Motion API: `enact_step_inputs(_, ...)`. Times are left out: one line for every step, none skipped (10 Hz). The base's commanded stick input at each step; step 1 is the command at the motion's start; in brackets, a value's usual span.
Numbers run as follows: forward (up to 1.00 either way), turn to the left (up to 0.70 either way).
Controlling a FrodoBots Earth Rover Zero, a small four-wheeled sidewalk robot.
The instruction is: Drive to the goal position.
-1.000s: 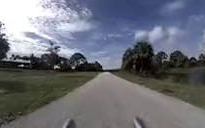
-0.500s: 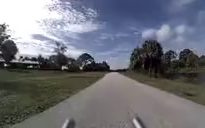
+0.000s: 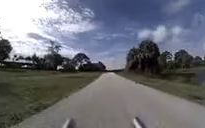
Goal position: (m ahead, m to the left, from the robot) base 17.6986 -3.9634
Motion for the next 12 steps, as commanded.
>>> enact_step_inputs(0.69,0.03)
enact_step_inputs(0.69,0.03)
enact_step_inputs(0.69,0.03)
enact_step_inputs(0.69,0.03)
enact_step_inputs(0.69,0.03)
enact_step_inputs(0.69,0.03)
enact_step_inputs(0.69,0.03)
enact_step_inputs(0.69,0.03)
enact_step_inputs(0.69,0.03)
enact_step_inputs(0.69,0.03)
enact_step_inputs(0.69,0.03)
enact_step_inputs(0.69,0.03)
